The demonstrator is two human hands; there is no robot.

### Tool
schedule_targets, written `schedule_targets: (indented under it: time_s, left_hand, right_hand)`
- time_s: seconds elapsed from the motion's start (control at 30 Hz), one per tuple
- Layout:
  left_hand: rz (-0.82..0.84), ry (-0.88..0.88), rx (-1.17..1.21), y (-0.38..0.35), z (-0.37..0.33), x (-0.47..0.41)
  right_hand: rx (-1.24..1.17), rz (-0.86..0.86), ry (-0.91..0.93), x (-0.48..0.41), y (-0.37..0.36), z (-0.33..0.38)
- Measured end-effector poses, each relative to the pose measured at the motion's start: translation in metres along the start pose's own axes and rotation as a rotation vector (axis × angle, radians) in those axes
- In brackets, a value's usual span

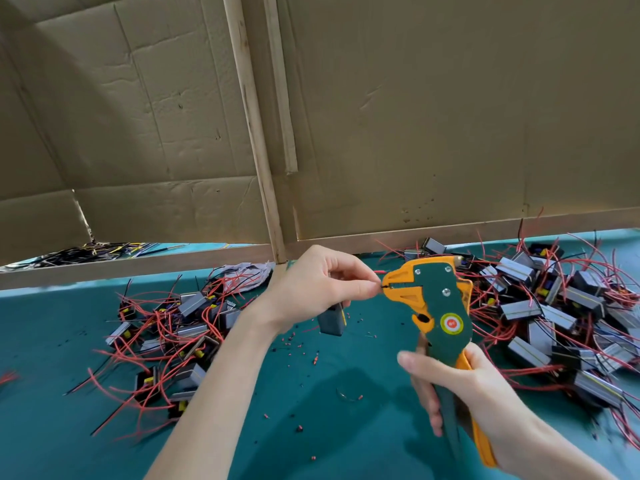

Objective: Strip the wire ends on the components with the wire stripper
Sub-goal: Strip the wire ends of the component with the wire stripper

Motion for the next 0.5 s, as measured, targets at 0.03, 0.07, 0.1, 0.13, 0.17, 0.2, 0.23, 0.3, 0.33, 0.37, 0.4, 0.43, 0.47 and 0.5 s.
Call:
schedule_targets:
  time_s: [0.03, 0.07, 0.1, 0.13, 0.17, 0.2, 0.23, 0.3, 0.33, 0.37, 0.4, 0.43, 0.47, 0.5]
  left_hand:
    - [0.002, 0.018, -0.006, 0.0, 0.001, 0.0]
    - [-0.003, 0.031, -0.007, 0.0, 0.003, 0.0]
    - [-0.018, 0.029, -0.001, 0.002, 0.004, 0.0]
    - [-0.041, 0.013, 0.008, 0.005, 0.004, 0.0]
    - [-0.061, -0.008, 0.022, 0.007, 0.004, -0.001]
    - [-0.074, -0.026, 0.034, 0.009, 0.004, -0.001]
    - [-0.085, -0.041, 0.041, 0.01, 0.003, -0.001]
    - [-0.115, -0.063, 0.058, 0.011, 0.003, -0.002]
    - [-0.129, -0.075, 0.067, 0.011, 0.003, -0.002]
    - [-0.136, -0.088, 0.076, 0.011, 0.003, -0.002]
    - [-0.13, -0.1, 0.087, 0.011, 0.003, -0.002]
    - [-0.113, -0.113, 0.103, 0.01, 0.002, -0.001]
    - [-0.093, -0.125, 0.13, 0.009, 0.002, -0.001]
    - [-0.074, -0.129, 0.164, 0.008, 0.001, -0.001]
  right_hand:
    - [-0.022, 0.051, -0.007, -0.001, 0.0, 0.002]
    - [-0.066, 0.133, -0.013, -0.002, -0.001, 0.005]
    - [-0.129, 0.213, -0.019, -0.002, -0.001, 0.008]
    - [-0.186, 0.273, -0.023, -0.004, 0.0, 0.011]
    - [-0.221, 0.304, -0.022, -0.005, 0.001, 0.012]
    - [-0.236, 0.318, -0.015, -0.007, 0.002, 0.012]
    - [-0.244, 0.322, -0.006, -0.008, 0.003, 0.011]
    - [-0.251, 0.314, 0.001, -0.009, 0.004, 0.009]
    - [-0.258, 0.303, -0.002, -0.01, 0.005, 0.009]
    - [-0.263, 0.29, -0.01, -0.01, 0.005, 0.009]
    - [-0.266, 0.28, -0.018, -0.01, 0.005, 0.009]
    - [-0.267, 0.272, -0.023, -0.009, 0.005, 0.009]
    - [-0.269, 0.267, -0.028, -0.01, 0.004, 0.009]
    - [-0.274, 0.264, -0.033, -0.01, 0.004, 0.009]
Point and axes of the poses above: each hand's wrist, its own x-axis away from the middle knuckle, its own y-axis out of the back of the hand, z = x × y, the point moved 3 cm from there along -x, towards the middle knuckle
